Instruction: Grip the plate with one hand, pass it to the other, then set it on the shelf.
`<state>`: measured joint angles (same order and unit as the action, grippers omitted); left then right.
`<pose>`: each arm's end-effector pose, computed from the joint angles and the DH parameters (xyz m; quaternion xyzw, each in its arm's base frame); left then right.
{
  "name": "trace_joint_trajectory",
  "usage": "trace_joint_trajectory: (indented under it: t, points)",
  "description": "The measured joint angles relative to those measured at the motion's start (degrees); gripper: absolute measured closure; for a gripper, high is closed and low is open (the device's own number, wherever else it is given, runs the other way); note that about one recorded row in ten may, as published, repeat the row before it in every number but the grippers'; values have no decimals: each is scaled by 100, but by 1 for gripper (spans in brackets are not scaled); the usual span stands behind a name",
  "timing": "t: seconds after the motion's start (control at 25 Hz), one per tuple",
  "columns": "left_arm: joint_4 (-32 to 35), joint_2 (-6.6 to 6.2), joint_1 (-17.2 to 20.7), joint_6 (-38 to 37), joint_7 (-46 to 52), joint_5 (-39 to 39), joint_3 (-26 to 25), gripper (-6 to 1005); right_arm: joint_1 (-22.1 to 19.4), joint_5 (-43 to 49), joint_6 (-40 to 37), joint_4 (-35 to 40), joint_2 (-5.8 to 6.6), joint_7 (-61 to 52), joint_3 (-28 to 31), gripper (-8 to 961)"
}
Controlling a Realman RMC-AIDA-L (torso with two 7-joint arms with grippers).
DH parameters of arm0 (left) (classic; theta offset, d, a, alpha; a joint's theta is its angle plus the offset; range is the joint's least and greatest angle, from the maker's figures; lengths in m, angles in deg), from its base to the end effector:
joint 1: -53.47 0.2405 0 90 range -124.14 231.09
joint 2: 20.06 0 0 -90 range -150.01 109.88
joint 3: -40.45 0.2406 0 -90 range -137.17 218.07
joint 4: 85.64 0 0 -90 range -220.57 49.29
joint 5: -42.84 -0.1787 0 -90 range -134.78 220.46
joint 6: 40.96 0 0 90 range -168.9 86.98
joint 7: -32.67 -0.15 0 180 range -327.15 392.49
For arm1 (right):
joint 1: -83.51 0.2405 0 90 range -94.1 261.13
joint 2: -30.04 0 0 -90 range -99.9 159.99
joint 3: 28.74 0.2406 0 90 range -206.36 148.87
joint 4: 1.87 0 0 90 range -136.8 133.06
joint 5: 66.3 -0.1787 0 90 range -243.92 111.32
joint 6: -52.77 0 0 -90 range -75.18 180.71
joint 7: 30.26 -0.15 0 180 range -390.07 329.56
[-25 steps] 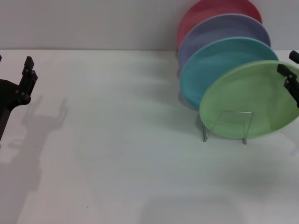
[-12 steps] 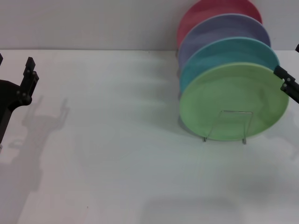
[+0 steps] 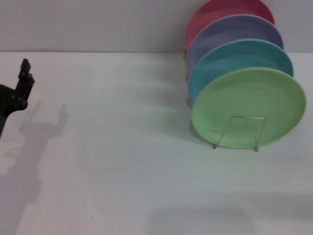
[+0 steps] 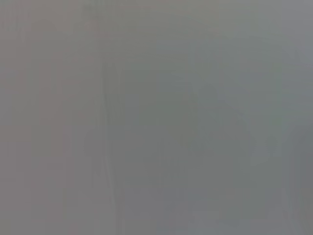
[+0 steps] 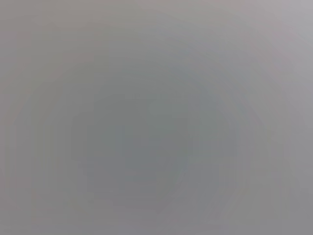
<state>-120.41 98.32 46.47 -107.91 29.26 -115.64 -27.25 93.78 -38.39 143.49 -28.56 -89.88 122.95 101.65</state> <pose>-0.2660 0.2765 0.0290 -0.6799 -0.1240 -0.3265 0.6448 0.2908 0.2521 0.1362 -0.5741 0.0549 0.4438 0.6859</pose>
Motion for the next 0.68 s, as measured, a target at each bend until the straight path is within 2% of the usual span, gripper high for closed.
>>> trace_joint_trajectory:
  t: [0.08, 0.12, 0.32, 0.6, 0.68]
  points:
    - [130, 9, -18, -111, 5, 11, -40, 329, 120, -936, -455, 355, -1, -2, 50, 370]
    - [242, 15, -51, -192, 8, 46, -71, 329, 174, -1541, -974, 524, 0, -3, 124, 370]
    - [482, 25, -153, -232, -20, 253, -77, 329, 169, -1711, -1664, 757, 1, 21, 261, 371]
    - [964, 33, -433, -237, 1, 461, -76, 329, 71, -1636, -1780, 854, 4, 115, 180, 371]
    - [1093, 37, -523, -187, 16, 595, -72, 329, 48, -1586, -1833, 870, 4, 127, 125, 332]
